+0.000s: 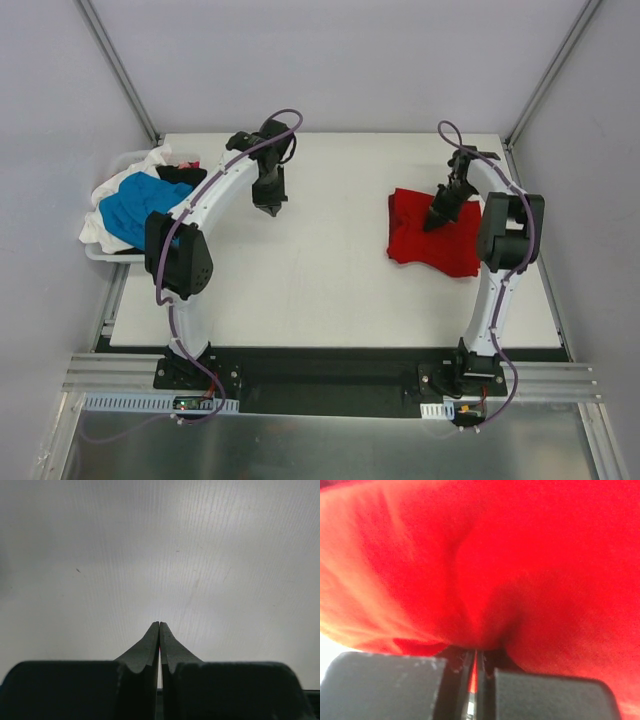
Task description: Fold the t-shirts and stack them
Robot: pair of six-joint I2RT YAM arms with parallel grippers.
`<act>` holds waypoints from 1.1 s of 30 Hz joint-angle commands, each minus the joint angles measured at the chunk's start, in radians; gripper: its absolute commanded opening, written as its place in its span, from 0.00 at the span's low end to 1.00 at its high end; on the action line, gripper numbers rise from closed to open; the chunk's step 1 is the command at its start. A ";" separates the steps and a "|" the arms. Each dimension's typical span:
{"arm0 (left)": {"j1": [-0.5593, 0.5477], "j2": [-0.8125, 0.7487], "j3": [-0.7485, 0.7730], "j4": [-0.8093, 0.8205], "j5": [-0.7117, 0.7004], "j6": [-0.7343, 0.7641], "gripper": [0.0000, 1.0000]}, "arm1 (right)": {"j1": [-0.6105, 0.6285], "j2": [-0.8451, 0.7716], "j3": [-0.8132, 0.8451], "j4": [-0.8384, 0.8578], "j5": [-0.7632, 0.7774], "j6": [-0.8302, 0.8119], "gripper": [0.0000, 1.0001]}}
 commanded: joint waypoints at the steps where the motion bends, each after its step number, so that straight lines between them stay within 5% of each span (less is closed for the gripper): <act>1: -0.006 0.017 0.051 -0.030 -0.014 -0.003 0.00 | 0.007 -0.123 -0.185 0.009 0.037 -0.017 0.01; 7: -0.006 0.037 0.055 -0.028 0.005 -0.005 0.02 | 0.000 -0.267 -0.348 0.032 0.086 -0.017 0.01; 24: 0.016 0.022 0.028 -0.022 -0.001 0.001 0.03 | -0.062 -0.353 -0.388 -0.014 0.112 -0.029 0.01; 33: 0.016 -0.015 0.032 -0.019 -0.024 -0.016 0.02 | 0.086 -0.461 -0.161 -0.118 0.156 -0.049 0.01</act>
